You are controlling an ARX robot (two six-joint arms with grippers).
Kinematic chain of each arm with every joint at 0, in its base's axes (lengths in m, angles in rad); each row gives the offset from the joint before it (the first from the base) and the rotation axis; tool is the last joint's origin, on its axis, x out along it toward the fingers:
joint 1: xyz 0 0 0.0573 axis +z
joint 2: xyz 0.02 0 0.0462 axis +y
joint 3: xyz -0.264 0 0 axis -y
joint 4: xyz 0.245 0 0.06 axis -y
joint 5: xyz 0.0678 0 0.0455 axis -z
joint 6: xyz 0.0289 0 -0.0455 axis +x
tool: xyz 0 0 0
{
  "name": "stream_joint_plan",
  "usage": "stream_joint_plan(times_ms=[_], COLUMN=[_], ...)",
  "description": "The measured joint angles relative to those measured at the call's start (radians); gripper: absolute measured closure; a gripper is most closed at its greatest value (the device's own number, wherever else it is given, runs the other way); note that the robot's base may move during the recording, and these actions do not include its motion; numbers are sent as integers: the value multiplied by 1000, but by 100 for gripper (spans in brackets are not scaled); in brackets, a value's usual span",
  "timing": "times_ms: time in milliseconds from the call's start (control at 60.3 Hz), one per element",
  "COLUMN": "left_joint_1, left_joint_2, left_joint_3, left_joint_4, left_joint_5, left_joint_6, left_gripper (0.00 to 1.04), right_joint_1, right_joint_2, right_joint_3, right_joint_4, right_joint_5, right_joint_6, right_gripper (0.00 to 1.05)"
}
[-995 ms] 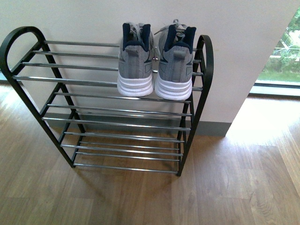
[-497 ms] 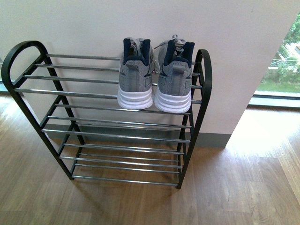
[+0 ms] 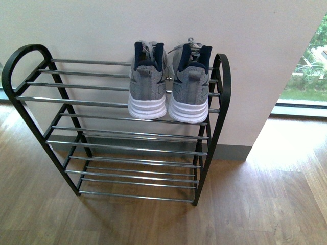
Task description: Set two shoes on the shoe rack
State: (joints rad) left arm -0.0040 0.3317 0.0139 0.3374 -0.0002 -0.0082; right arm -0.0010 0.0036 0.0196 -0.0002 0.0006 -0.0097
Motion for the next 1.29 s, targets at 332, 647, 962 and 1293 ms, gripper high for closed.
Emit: stream_joint_plan(times_ms=[332,647,962,1293], left_joint_1=[0,0,0,0], left_joint_2=[-118,-312,-315,-315], left_joint_3=[0,0,0,0], left_joint_4=[-123,-331,-338,-338], left_joint_5=[0,0,0,0], left_joint_6=[0,0,0,2], left_gripper=[103,103,53,10], right_joint_1=[0,0,0,0], right_joint_2=[0,0,0,0], right_joint_3=[0,0,0,0], right_joint_4=[0,0,0,0], right_joint_5=[0,0,0,0], right_joint_6=[0,0,0,0], right_gripper=[9,9,9,9])
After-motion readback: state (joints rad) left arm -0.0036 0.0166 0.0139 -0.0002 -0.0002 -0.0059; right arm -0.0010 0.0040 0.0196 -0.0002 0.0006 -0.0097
